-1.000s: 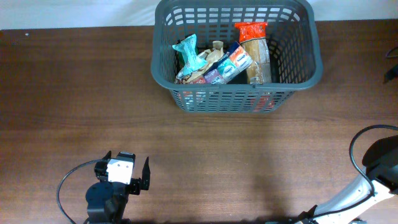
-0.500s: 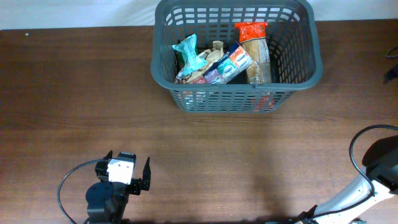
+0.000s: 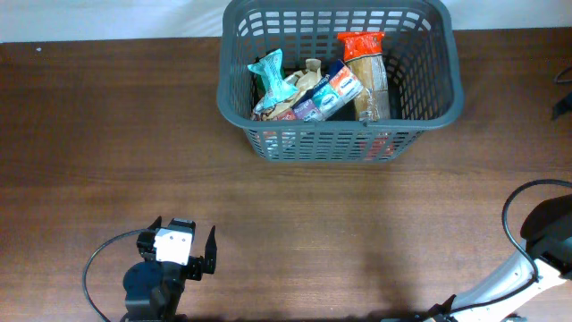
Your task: Pack container
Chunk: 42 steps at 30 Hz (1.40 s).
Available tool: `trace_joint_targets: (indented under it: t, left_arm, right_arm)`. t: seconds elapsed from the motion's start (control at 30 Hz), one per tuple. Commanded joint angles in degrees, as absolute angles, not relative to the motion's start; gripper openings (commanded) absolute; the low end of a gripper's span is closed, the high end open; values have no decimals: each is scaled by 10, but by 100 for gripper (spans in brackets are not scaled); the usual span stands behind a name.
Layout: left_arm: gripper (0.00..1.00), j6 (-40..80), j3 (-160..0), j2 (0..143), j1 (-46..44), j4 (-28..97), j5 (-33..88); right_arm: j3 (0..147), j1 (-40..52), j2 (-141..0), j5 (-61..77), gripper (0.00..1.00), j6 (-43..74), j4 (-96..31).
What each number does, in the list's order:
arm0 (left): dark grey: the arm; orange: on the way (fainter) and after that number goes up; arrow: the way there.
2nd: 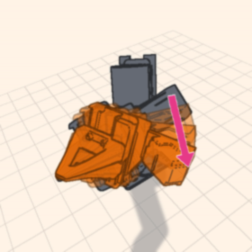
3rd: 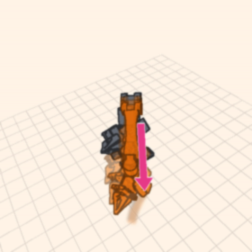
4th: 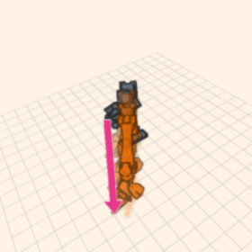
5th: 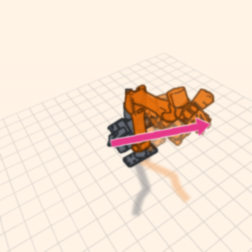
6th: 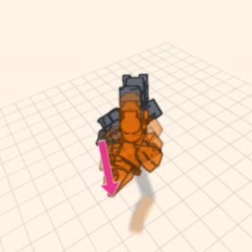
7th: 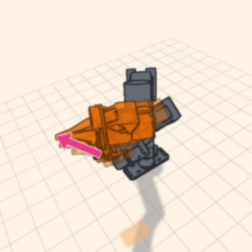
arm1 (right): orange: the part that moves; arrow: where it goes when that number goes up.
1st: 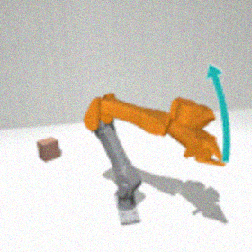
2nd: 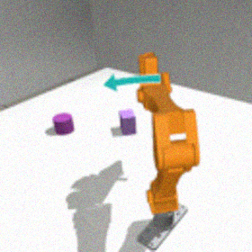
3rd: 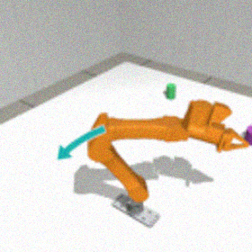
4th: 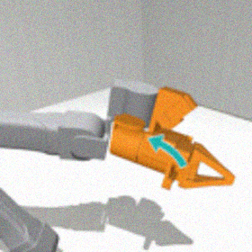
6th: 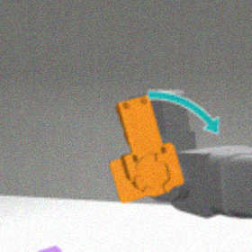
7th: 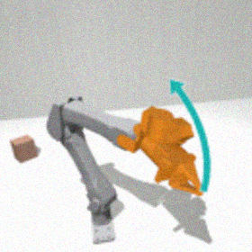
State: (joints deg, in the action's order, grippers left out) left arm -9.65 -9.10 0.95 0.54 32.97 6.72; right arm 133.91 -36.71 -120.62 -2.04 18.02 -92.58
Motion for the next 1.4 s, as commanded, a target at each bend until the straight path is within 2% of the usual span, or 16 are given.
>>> trace_joint_targets:
  t: [0.0,0.37,0.53,0.67,0.9,1.03,1.37]
  left_arm:
    - [99,-104,-87,3,9,327,77]
    - [99,-104,-87,3,9,328,77]
    - [99,-104,-87,3,9,327,77]
    - [99,-104,-87,3,9,327,77]
    - [99,-104,-87,3,9,327,77]
    - [99,-104,-87,3,9,327,77]
    - [99,-104,-87,3,9,327,77]
  right_arm:
    - [1337,-367,-1203,-19,99,185,-925]
    - [1337,-367,-1128,-22,99,185,-918]
    - [1336,-363,-1070,-22,99,185,-864]
    - [1303,-336,-1009,-22,99,176,-772]
    - [1128,-235,-847,-22,99,67,-567]
    - [1008,-183,-740,-22,99,47,-472]
    - [717,-132,-473,-17,99,49,-416]
